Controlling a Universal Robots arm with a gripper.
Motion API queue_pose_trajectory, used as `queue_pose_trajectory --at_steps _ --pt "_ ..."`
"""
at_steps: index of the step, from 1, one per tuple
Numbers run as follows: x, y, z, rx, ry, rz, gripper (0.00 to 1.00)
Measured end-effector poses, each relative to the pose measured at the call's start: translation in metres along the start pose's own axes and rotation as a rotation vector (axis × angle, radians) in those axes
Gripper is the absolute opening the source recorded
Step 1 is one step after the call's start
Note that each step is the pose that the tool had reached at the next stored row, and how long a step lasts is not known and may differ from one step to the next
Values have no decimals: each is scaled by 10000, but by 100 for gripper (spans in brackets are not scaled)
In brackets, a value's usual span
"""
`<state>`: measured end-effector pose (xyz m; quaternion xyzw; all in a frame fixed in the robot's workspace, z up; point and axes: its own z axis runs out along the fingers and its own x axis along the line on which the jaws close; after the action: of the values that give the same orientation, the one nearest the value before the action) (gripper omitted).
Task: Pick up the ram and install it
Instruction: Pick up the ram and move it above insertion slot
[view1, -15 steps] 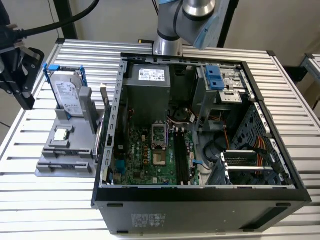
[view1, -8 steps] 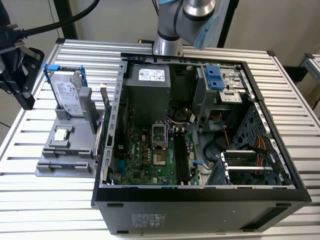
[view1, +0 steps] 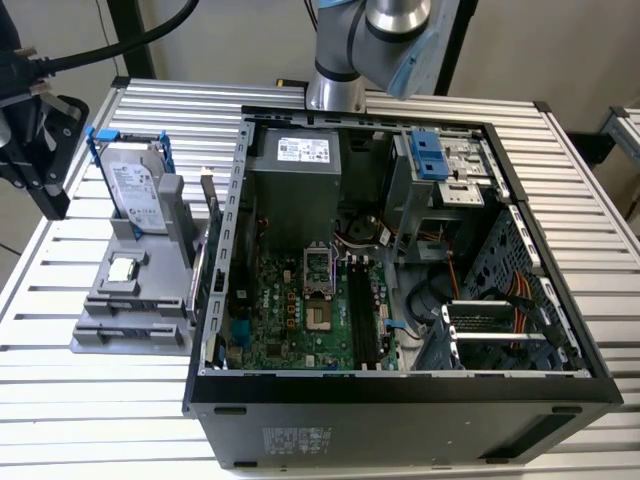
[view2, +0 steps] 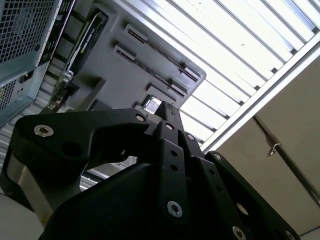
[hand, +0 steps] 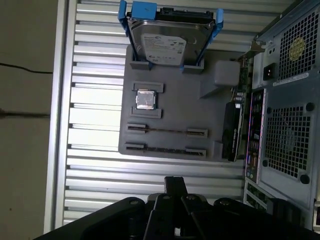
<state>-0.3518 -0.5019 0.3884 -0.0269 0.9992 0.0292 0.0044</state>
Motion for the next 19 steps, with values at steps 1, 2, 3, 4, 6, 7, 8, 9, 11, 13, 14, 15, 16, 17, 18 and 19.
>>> queue_pose_trajectory --at_steps 1,2,3,4,6,7,8,9,11,13,14,15,16,17,18,19 --pt "0 0 -1 2 4 -60 0" --pt "0 0 -1 5 10 -127 0" --pt "0 0 0 9 13 -194 0" --pt "0 0 -1 15 18 -275 0" --pt "0 0 -1 24 28 -428 0" --pt "0 0 -1 25 32 -515 0" --pt "0 0 -1 25 37 -589 0" --pt "1 0 -1 25 41 -664 0" --pt "1 1 -1 25 50 -823 0" --pt "0 0 -1 27 60 -981 0" --pt "0 0 -1 29 64 -1045 0" --pt "0 0 0 32 68 -1118 0" --pt "0 0 0 35 72 -1184 0" --pt "0 0 -1 37 76 -1249 0" --pt "0 0 -1 39 80 -1311 0" --pt "0 0 -1 41 83 -1369 0"
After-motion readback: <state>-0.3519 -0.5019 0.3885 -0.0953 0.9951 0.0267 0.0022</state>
